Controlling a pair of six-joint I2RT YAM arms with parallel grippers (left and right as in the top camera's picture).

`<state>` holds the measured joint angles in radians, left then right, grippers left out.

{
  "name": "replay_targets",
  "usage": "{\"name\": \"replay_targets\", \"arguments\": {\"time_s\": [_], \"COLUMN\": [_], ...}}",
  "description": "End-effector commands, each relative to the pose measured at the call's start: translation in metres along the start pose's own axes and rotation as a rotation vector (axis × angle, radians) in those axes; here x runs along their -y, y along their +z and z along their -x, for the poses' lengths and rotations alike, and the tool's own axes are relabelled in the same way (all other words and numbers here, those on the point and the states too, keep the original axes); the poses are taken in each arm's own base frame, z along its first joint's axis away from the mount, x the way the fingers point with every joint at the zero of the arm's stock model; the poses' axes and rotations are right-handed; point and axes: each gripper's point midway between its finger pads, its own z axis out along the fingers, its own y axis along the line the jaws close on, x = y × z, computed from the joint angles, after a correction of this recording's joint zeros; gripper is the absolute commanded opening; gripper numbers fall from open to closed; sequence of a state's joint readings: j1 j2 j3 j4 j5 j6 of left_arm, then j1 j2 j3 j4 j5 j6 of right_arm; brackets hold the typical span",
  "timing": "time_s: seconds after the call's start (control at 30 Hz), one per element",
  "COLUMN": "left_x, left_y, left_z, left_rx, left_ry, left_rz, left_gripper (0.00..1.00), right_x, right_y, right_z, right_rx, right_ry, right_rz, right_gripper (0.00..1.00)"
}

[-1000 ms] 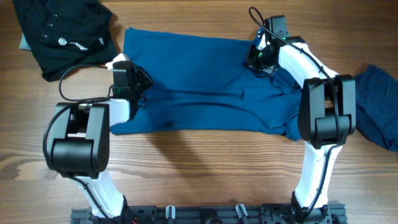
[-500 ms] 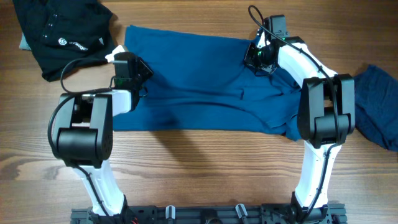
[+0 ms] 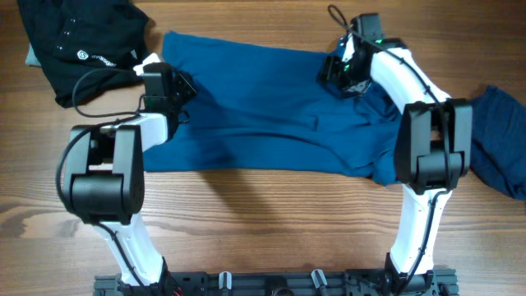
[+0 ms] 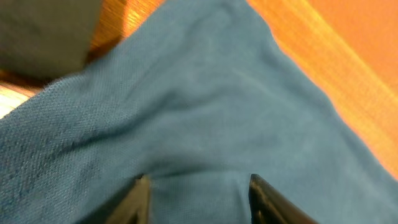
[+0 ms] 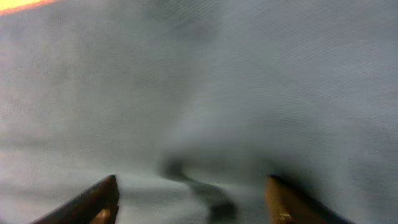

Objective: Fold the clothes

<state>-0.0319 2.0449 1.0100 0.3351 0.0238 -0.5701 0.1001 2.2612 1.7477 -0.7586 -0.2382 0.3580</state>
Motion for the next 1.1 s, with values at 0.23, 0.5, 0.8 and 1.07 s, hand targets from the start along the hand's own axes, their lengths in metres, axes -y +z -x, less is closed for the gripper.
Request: {"name": "replay_targets", "arguments": {"time_s": [0.23, 0.5, 0.8, 1.07], "left_x": [0.0, 0.023, 0.041, 0.053], "left_y": [-0.065, -0.123, -0.19, -0.214], "left_z": [0.062, 0.09, 0.094, 0.074], "left_rx": [0.134, 0.191, 0.185, 0.091], "left_ry": [0.059, 0.06, 0.065, 0.073], "left_rz": [0.035, 0.0, -0.038, -0.118], "left_gripper": [1.0, 1.0, 1.0, 1.0], "right_x": [-0.01, -0.013, -0.026, -0.026], "right_y": [-0.129, -0.16, -0.202, -0.229], "right_z": [0.065, 0.041, 0.019, -0.004], "right_rx": [0.234, 0.194, 0.188, 0.167], "right_ry": [-0.1, -0.101, -0.068, -0.04], "right_rz": [0.002, -0.006, 0.039, 0.035], "right_gripper": [0.99, 0.99, 0.99, 0.99]}}
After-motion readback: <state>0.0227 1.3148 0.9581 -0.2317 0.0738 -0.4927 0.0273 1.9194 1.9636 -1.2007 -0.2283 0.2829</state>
